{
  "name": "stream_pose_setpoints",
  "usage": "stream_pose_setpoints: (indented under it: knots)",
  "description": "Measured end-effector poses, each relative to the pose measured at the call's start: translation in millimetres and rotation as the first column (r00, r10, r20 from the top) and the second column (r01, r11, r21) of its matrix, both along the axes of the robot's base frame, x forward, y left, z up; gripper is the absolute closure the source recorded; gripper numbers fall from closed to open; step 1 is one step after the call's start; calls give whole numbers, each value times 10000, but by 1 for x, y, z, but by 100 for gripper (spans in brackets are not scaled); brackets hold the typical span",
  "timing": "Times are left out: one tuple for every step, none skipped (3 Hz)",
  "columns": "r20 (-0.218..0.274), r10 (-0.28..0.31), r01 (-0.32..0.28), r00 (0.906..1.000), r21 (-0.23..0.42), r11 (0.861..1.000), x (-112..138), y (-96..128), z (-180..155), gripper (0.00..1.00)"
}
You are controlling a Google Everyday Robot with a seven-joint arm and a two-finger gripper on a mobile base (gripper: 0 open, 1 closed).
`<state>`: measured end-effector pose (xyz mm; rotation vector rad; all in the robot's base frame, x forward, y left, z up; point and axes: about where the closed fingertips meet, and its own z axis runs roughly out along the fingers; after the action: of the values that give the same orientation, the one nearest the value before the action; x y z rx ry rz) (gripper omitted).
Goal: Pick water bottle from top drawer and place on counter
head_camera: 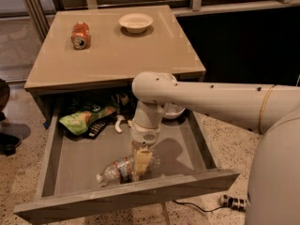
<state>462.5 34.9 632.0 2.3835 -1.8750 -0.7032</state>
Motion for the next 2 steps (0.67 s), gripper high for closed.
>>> stream_pose_setpoints:
  knots:
    - [438,-517,524,9977,-157,9985,7,-26,26,100]
    - [438,-517,524,9977,-157,9985,7,-26,26,100]
